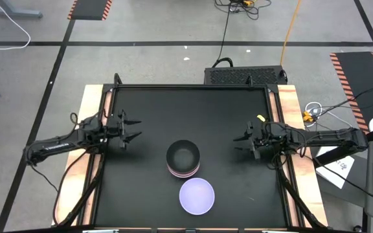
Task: Nest bowls inside each other
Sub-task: Stack the purple bowl on top of the black bowl
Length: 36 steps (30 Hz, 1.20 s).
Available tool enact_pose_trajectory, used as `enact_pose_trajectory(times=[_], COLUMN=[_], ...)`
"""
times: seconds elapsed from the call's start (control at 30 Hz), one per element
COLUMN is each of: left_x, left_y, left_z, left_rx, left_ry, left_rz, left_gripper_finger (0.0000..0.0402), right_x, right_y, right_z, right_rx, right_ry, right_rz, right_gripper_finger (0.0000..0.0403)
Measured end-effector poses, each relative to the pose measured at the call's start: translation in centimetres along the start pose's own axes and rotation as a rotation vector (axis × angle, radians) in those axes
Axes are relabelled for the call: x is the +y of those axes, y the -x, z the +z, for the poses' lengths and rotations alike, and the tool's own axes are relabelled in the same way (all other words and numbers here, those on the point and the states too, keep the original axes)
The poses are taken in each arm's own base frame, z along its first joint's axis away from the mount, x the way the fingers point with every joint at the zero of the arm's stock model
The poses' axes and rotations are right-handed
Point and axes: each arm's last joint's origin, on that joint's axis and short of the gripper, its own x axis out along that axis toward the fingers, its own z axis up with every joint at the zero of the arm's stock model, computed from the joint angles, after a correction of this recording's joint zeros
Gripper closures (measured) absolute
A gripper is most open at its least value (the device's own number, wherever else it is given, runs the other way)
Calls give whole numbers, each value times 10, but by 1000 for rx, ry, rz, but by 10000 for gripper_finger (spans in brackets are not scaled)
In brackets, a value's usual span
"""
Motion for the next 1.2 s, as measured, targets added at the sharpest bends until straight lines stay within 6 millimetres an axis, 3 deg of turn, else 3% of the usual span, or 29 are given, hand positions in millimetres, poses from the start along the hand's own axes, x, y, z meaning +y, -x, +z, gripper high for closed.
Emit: enact_pose_trajectory(times=[0.17, 0.73, 0.83, 1.03, 1.2], left_x=[1, -1, -1, -2, -2], left_y=[6, -3, -5, -6, -6], left_z=[-1, -13, -16, -17, -17], left_rx=[82, 254, 285, 292, 291], left_ry=[29, 61, 63, 57, 33], left_rz=[84, 1, -3, -7, -10], left_gripper_finger=[156, 156, 156, 156, 156], right_x=[0, 0, 1, 14, 19], right_y=[0, 0, 0, 6, 0], right_z=[0, 2, 7, 31, 20], right_rx=[-2, -16, -75, -303, -149], right_ry=[0, -14, -2, 94, 80], right_rz=[0, 3, 26, 256, 271], right_gripper_finger=[245, 245, 245, 245, 245])
